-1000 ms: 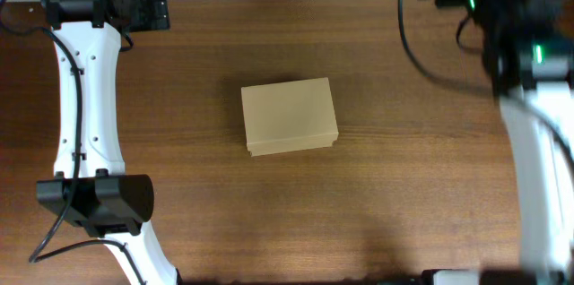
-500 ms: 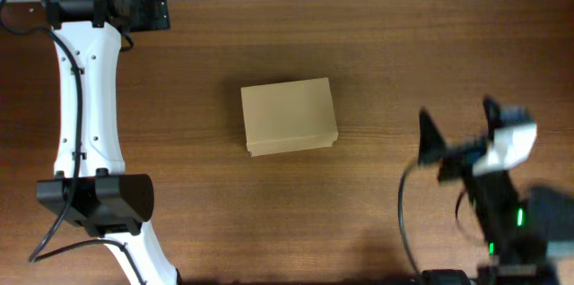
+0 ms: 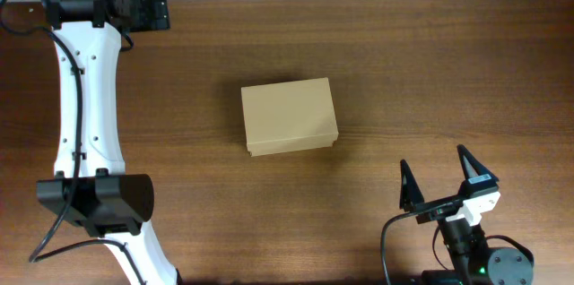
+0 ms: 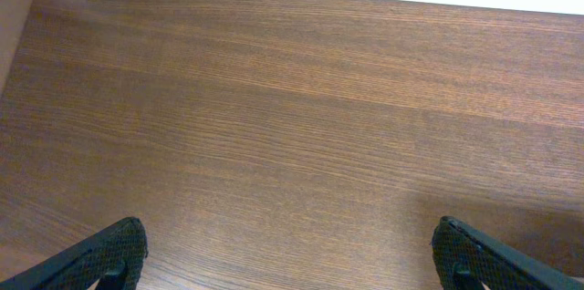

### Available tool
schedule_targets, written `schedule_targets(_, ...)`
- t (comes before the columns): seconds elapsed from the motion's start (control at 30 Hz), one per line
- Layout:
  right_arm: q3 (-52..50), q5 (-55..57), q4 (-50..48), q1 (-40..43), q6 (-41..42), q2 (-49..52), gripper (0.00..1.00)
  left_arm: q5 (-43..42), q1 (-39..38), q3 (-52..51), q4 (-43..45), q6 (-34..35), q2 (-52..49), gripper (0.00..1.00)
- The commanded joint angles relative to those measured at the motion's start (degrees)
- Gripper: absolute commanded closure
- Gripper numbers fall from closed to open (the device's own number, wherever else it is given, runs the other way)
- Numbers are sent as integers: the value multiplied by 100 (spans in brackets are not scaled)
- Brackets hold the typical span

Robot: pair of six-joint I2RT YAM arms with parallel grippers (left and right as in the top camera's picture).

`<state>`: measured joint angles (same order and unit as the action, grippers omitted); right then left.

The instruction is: Pack container

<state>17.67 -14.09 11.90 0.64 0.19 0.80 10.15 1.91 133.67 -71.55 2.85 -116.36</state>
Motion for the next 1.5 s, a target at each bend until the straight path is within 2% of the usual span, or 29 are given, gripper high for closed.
schedule_targets(0.0, -341, -68, -380, -22, 28, -61, 1, 61, 2, 22, -7, -4, 33, 0)
schedule_targets(0.5, -1735, -68, -1947, -22, 31, -66, 1, 61, 2, 22, -7, -4, 33, 0)
schedule_targets(0.7, -1735, -72, -1742, -22, 31, -63, 1, 61, 2, 22, -7, -7, 33, 1)
schedule_targets(0.87, -1738, -70, -879, -22, 28, -61, 1, 61, 2, 22, -7, -7, 33, 1)
schedule_targets(1.47, -1735, -70, -872, -22, 31, -37, 1, 61, 2, 22, -4, -7, 24, 1)
